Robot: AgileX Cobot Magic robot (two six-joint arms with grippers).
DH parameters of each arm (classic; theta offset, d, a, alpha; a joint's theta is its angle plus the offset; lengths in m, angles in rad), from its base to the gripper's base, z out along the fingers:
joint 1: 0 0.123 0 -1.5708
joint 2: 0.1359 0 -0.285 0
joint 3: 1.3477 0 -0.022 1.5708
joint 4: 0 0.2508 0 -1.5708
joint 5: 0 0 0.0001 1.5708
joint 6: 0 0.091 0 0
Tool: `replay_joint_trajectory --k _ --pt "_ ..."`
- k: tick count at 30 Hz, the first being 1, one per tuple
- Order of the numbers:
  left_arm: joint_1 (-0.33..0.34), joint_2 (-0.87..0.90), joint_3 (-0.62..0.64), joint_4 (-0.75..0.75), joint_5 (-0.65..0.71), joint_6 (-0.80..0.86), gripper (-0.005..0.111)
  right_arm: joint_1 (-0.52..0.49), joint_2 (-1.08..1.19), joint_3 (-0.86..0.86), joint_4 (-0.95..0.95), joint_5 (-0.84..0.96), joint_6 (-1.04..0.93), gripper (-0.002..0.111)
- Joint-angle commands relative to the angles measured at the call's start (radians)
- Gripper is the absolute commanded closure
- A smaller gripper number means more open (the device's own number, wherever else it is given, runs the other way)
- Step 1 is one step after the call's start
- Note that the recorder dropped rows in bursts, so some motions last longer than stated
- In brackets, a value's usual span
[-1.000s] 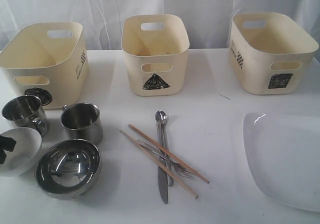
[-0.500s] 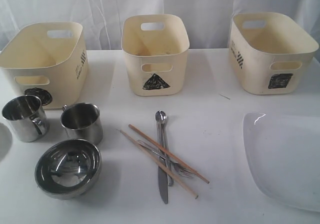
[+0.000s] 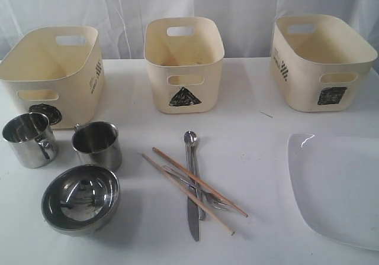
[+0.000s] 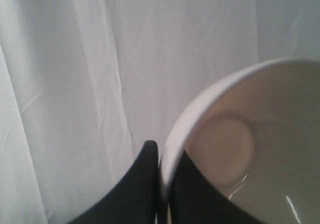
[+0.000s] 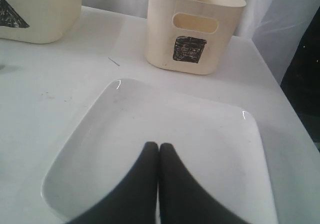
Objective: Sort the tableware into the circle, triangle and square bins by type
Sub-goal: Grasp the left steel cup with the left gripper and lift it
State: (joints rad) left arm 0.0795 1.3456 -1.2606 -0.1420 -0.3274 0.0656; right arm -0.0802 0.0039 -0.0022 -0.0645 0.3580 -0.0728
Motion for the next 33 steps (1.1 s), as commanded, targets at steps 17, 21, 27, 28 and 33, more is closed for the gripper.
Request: replay_joint_trajectory --k 17,21,27,28,33 --pt "-0.092 0.592 -0.104 0.353 0.037 -0.302 0.082 0.001 -0.004 0.002 -0.006 -0.006 -0.001 0.108" --pt "-0.092 0.578 -0.108 0.353 0.111 -0.302 0.050 0.001 -0.004 0.002 -0.006 -0.006 -0.001 0.108" --pt "-0.092 0.443 -0.108 0.353 0.233 -0.302 0.037 0.001 -0.004 0.002 -0.006 -0.006 -0.001 0.108" --pt "-0.092 0.407 -0.108 0.353 0.276 -0.302 0.037 0.001 -0.004 0.002 -0.006 -0.006 -0.001 0.108" --pt "-0.092 0.238 -0.108 0.353 0.605 -0.302 0.037 0.001 -0.004 0.002 -0.006 -0.006 -0.001 0.108"
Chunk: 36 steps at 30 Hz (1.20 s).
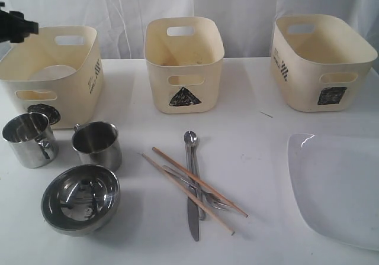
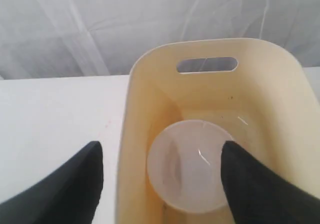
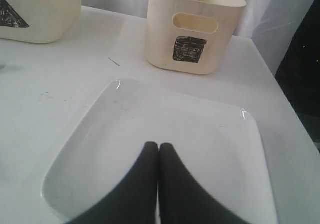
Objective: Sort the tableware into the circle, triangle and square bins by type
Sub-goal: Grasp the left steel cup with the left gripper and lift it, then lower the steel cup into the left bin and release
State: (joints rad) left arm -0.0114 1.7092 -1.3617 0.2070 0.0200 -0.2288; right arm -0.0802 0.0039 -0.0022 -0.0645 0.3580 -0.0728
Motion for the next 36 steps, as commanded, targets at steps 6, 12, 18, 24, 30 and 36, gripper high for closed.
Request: replay_joint_trajectory --k 6,12,18,24,30,36 --pt "-0.001 -0.163 0.002 0.007 0.678 0.051 0.037 0.001 -0.004 0.002 -0.006 -0.006 -0.001 0.108" --pt "-0.001 -0.114 0.124 0.011 0.674 0.096 0.037 0.001 -0.004 0.002 -0.006 -0.006 -0.001 0.108" --pt "-0.001 -0.017 0.234 0.005 0.401 0.095 0.037 0.001 -0.004 0.002 -0.006 -0.006 -0.001 0.108" --pt "-0.001 0.099 0.237 -0.028 0.346 0.083 0.038 0.001 -0.004 0.002 -0.006 -0.006 -0.001 0.108" --pt "-0.001 0.056 0.216 0.010 0.426 0.085 0.106 0.001 -0.004 0.002 -0.006 -0.006 -0.001 0.108" --pt "-0.001 -0.253 0.017 0.144 0.570 0.089 0.106 0.001 -0.004 0.002 -0.006 -0.006 -0.001 0.108"
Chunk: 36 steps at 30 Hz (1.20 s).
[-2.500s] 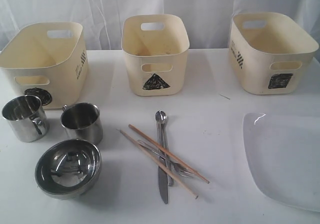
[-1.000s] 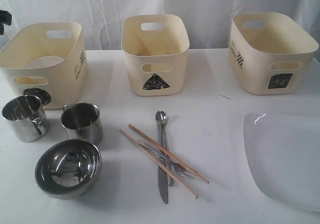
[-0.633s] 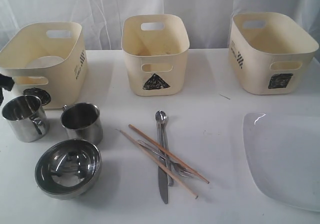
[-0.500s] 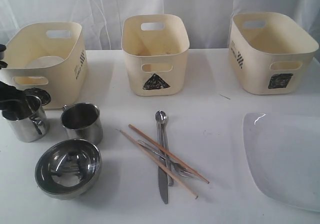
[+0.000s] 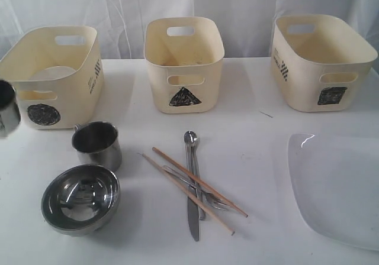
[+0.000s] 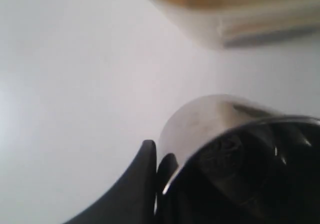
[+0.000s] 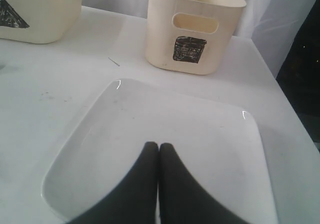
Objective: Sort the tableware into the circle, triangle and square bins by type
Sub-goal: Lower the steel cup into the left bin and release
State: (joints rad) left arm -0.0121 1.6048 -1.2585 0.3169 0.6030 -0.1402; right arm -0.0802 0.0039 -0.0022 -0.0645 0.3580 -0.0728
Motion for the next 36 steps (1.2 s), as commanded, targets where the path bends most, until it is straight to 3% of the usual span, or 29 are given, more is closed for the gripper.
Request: replay_joint_trajectory --k 1,7,10,16,20,25,29,36 --pt "0.000 -0.180 -0.103 0.034 -0.111 0.001 0.106 0.001 -0.004 0.002 -0.006 -0.006 -0.001 0.108" --pt "0.000 -0.209 -0.063 0.028 -0.787 -0.073 0.106 0.001 -0.004 0.002 -0.006 -0.006 -0.001 0.108" --pt "0.000 -0.131 -0.045 0.034 -0.994 -0.062 0.106 0.001 -0.004 0.002 -0.006 -0.006 -0.001 0.108" --pt "0.000 0.177 -0.065 0.021 -1.206 -0.043 0.100 0.001 -0.004 0.002 -0.006 -0.006 -0.001 0.108" --pt "0.000 0.314 -0.113 0.021 -1.176 -0.134 0.079 0.001 -0.004 0.002 -0.006 -0.006 -0.001 0.108" --pt "0.000 0.347 -0.128 0.028 -0.971 -0.341 0.052 0.001 -0.004 0.002 -0.006 -0.006 -0.001 0.108" --pt "0.000 0.297 -0.128 0.088 -0.882 -0.445 0.048 0.001 -0.004 0.002 -0.006 -0.006 -0.001 0.108" --pt "0.000 0.118 -0.128 0.173 -0.750 -0.458 0.048 0.001 -0.004 0.002 -0.006 -0.006 -0.001 0.108"
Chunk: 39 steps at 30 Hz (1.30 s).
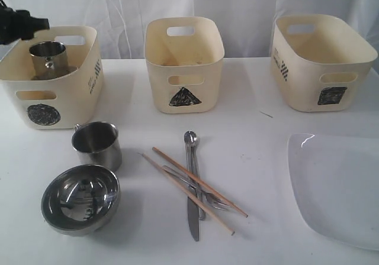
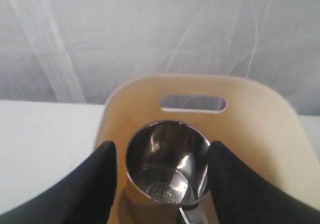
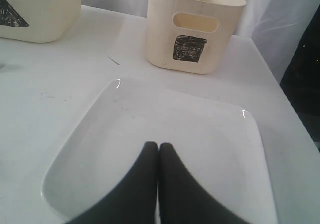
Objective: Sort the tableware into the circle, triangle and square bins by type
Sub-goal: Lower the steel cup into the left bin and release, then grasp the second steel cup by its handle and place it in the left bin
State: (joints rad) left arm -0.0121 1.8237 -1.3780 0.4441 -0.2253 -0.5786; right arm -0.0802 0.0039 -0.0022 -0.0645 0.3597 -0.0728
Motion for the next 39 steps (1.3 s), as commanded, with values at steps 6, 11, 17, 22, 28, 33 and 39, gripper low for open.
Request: replay_joint_trajectory --k 6,11,17,22,28,33,39 --pt "-0.025 -0.291 -0.008 -0.019 0.570 -0.045 0.048 0.001 -0.004 0.002 -0.006 -0.008 -0.001 0.108" --pt "-0.061 -0.339 0.010 -0.230 0.923 0.267 0.048 0.001 -0.004 0.002 -0.006 -0.008 -0.001 0.108" --pt "-0.061 -0.293 0.141 -0.761 1.022 0.701 0.048 0.001 -0.004 0.002 -0.006 -0.008 -0.001 0.108" --pt "-0.061 -0.222 0.266 -0.979 0.878 0.800 0.048 0.001 -0.004 0.002 -0.006 -0.008 -0.001 0.108" --pt "-0.061 -0.122 0.315 -1.101 0.769 0.836 0.048 0.001 -0.004 0.002 -0.006 -0.008 -0.001 0.108" --pt "-0.061 -0.056 0.317 -1.161 0.726 0.894 0.048 0.001 -0.004 0.002 -0.006 -0.008 -0.001 0.108" --pt "-0.061 -0.021 0.317 -1.168 0.668 0.894 0.069 0.001 -0.004 0.002 -0.006 -0.008 -0.001 0.108"
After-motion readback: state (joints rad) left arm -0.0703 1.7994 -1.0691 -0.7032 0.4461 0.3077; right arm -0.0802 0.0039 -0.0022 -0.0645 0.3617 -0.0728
